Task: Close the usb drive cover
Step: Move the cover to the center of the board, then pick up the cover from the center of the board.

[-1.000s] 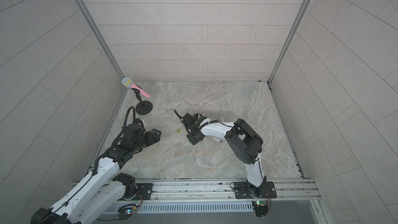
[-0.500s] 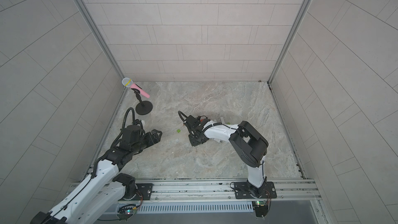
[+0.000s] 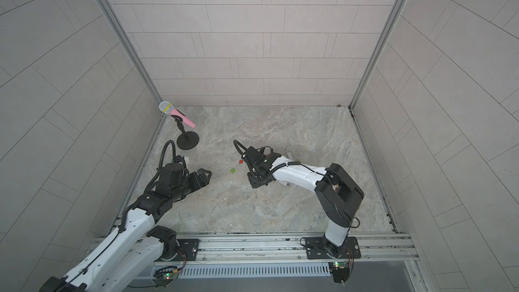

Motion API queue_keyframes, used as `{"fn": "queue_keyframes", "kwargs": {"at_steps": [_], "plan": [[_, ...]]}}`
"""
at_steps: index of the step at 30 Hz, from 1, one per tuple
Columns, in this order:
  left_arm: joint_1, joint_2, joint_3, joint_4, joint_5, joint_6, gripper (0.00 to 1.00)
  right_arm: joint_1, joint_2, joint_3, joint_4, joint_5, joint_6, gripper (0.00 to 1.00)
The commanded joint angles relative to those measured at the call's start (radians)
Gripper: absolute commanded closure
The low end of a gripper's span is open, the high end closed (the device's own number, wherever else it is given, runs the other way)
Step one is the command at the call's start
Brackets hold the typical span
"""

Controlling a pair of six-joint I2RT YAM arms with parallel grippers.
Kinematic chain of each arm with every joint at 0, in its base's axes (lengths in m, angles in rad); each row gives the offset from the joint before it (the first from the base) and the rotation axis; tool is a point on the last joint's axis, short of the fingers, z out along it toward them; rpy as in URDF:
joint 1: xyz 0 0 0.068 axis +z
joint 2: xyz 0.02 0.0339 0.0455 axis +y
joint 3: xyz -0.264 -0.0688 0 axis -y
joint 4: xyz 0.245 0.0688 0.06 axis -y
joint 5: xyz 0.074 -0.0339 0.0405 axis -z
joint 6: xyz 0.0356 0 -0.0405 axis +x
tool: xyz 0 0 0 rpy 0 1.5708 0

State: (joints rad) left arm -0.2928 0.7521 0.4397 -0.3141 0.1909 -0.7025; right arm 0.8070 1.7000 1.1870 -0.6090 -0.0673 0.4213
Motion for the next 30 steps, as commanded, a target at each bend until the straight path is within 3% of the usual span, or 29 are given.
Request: {"fn": "queue_keyframes", "kwargs": {"at_steps": [1, 5, 10, 14, 30], "plan": [[0.006, -0.005, -0.005, 0.038, 0.015, 0.005, 0.13, -0.027, -0.038, -0.019, -0.027, 0.003, -0.315, 0.62], [0.006, -0.005, -0.011, 0.055, 0.021, 0.009, 0.13, -0.026, -0.076, -0.114, 0.041, -0.084, -0.716, 0.61], [0.006, -0.004, -0.025, 0.077, 0.023, 0.008, 0.13, -0.026, -0.074, -0.171, 0.093, -0.109, -0.945, 0.6], [0.007, -0.002, -0.034, 0.093, 0.026, 0.009, 0.13, -0.026, -0.031, -0.154, 0.089, -0.143, -1.021, 0.6], [0.006, -0.001, -0.031, 0.064, -0.038, 0.038, 0.05, -0.03, 0.181, 0.018, 0.004, -0.088, -1.04, 0.6]]}}
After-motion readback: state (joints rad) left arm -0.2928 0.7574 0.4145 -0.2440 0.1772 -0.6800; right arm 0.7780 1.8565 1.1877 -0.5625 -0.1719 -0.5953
